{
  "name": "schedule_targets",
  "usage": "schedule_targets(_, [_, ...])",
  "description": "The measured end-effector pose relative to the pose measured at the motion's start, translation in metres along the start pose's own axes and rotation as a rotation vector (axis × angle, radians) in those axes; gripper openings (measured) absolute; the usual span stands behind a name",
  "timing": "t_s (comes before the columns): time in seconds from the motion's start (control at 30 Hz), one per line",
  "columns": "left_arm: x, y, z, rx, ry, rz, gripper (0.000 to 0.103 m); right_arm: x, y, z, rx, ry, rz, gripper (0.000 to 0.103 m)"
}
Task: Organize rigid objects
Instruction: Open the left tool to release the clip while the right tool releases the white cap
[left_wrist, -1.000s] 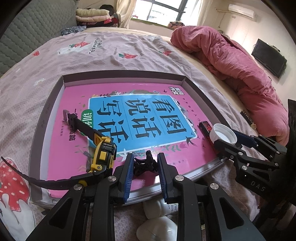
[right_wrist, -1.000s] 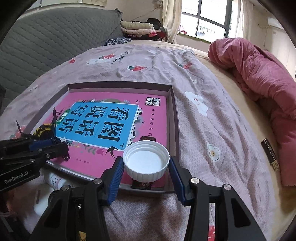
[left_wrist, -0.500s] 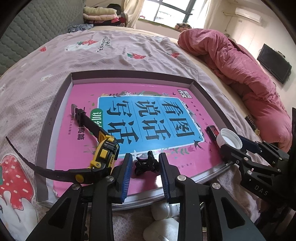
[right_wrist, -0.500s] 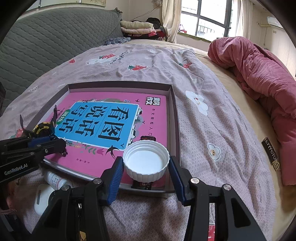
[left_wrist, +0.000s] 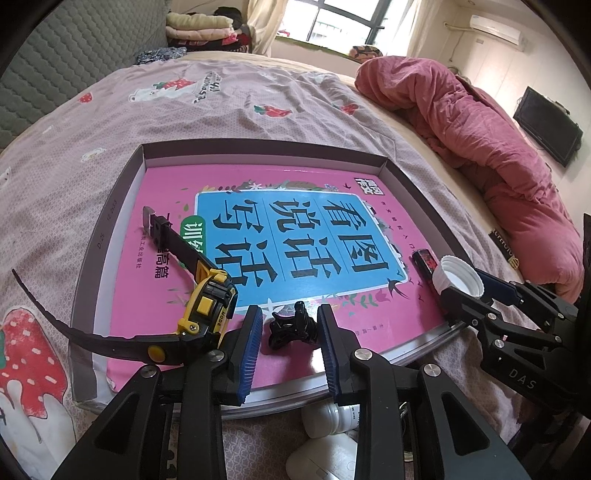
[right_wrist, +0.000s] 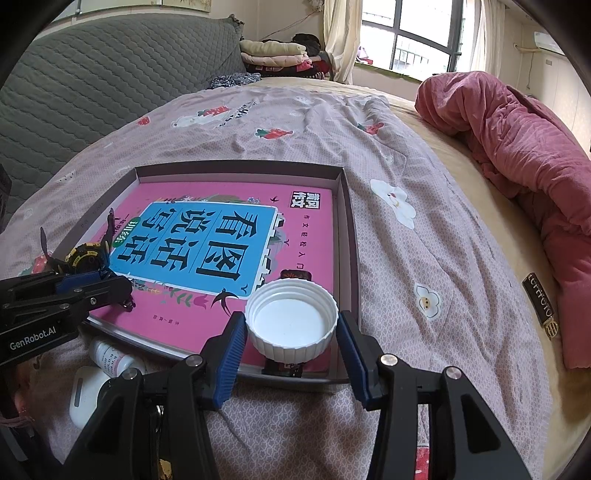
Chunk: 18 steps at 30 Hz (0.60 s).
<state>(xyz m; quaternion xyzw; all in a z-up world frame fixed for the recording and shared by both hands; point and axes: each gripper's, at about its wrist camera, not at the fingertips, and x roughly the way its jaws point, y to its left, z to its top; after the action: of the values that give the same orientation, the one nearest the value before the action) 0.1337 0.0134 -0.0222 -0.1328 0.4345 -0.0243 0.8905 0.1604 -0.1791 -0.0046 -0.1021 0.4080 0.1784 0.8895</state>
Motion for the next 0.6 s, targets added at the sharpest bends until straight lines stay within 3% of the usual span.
schedule_targets(0.4, [0.0002,0.0010,0.0001,-0.002,0.002,-0.001,0.032,0.0018,0.0010,-0.0007,-0.006,0.002,-0.001,0.050])
schedule_targets(0.6, [0.0018,0.0005,-0.0016,0.006,0.004,0.003,0.038,-0.0027,0.0045,0.0014,-0.013,-0.015,0.013,0.058])
